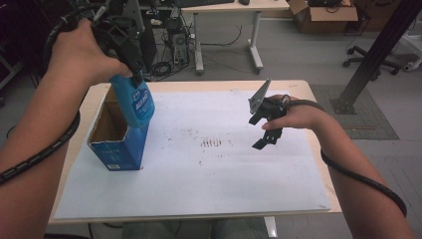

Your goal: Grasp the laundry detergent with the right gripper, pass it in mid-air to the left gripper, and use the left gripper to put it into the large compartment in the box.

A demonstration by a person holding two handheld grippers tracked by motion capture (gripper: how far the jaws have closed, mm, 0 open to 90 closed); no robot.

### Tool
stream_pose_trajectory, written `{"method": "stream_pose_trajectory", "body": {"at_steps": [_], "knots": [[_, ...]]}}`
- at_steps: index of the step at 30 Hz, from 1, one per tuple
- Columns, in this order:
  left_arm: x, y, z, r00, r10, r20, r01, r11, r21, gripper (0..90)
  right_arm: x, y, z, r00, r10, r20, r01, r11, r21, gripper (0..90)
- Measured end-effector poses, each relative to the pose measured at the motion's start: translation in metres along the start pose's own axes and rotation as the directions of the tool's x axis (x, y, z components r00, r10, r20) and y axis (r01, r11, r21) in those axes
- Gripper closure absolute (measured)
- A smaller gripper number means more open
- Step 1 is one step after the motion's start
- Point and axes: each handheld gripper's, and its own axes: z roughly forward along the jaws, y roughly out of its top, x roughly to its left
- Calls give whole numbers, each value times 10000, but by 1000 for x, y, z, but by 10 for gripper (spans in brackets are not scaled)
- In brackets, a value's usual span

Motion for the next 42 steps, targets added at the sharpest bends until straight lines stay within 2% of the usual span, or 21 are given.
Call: {"method": "stream_pose_trajectory", "body": {"at_steps": [3,7,9,13,16,25,42], "knots": [[7,-2,-7,9995,-300,-75,299,9995,-101,378,-1,-1,1,10000,15,-43,-15,10000,0,29],[20,-6,-18,9953,-969,13,969,9952,-149,378,-1,-3,2,9999,41,-144,-41,10000,54,29],[26,-8,-23,9919,-1268,-28,1268,9917,-194,378,-1,-3,2,9998,64,-171,-62,9999,101,30],[38,-11,-29,9811,-1925,-194,1923,9813,-104,378,-3,-4,1,9998,94,-200,-90,9998,186,29],[45,-12,-30,9747,-2217,-269,2216,9751,-68,378,-3,-2,1,9997,100,-216,-94,9996,262,30],[62,-17,-24,9684,-2493,-105,2493,9684,-30,378,-4,-1,-2,9994,101,-332,-86,9989,451,31],[76,-19,7,9629,-2693,-168,2695,9629,132,378,-3,0,-4,9993,109,-356,-95,9992,377,30]]}}
